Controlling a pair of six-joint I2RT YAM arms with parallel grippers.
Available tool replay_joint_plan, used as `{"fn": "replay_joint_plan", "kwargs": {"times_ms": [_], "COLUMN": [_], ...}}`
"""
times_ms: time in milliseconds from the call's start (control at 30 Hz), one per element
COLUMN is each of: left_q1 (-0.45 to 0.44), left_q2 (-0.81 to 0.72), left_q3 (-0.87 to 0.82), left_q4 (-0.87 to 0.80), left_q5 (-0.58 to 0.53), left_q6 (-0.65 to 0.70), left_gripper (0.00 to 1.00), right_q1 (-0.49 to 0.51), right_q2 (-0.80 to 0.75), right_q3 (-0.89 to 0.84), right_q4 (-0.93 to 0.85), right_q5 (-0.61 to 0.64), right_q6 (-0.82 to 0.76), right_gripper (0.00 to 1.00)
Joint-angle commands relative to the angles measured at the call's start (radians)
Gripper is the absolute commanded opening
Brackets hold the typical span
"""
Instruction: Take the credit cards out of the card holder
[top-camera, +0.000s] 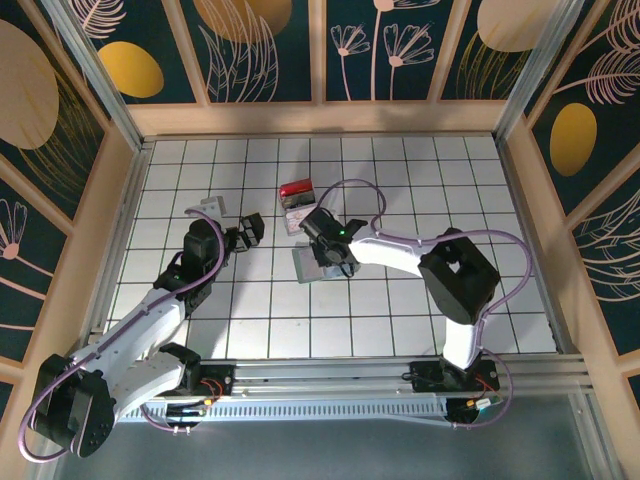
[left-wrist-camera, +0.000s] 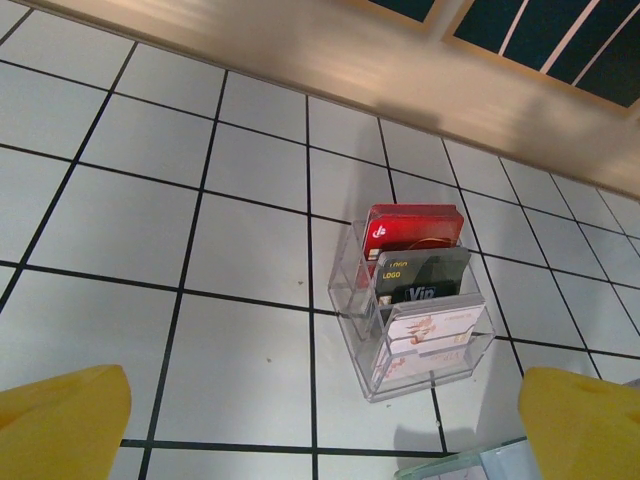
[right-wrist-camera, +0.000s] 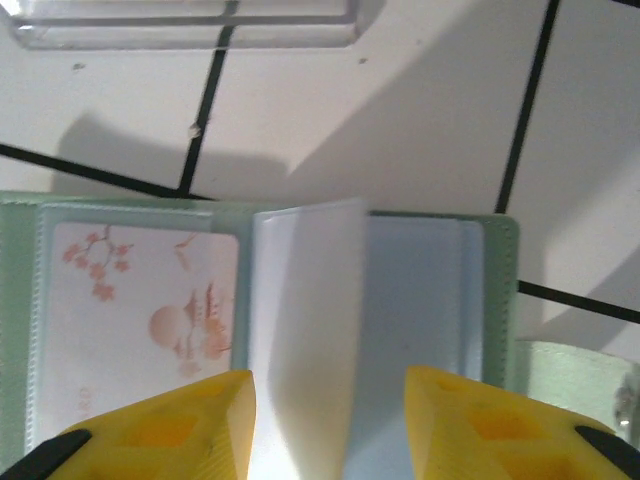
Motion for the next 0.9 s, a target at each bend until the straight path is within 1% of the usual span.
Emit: {"fn": "replay_joint_plan", "kwargs": {"times_ms": [0,133,333,533,600,767,867], "left_q1": [0.006,-0.023,-0.167,-0.256,-0.275,-0.329,-0.350], "left_q2": [-0.001,0.019,0.097,0.213,0.255,0.352,0.412], "left_q3": [0.027,0.022,0.046,0.071,0.078,0.106,0.129], "left_q4": [-0.022,-0.021,-0.044,-0.050,-0.052,-0.035,-0.022], "left_q5": [-0.009,-0.024,-0.177,-0.257,-0.271,-0.276,-0.292], "left_q6": [0.025,0.025,0.037,0.043,0.046,0.062,0.070], "left_gripper": [0.99,0.99,0.99,0.99,0.99,0.99,0.99], "right_q1": [-0.019,-0.039,-0.083,-0.101,-0.101,-0.111,-0.128], "right_q2": [-0.056,-0.061,-0.072,-0.085,-0.099,-0.153,-0.186], "right_q3": [-0.027,-0.055,-0.129,-0.156,-0.150,-0.130,-0.127], "right_q4": [-0.004,0.012,0.064,0.082,0.073,0.052,0.062], "right_q5": [0.021,0.008,-0.040,-0.071,-0.071,-0.063,-0.110], "right_q6": [0.030,0.035,0.051,0.054,0.053,0.051,0.060], "right_gripper": [0.42,0.38,0.35,0.30,0.28,0.27,0.27]}}
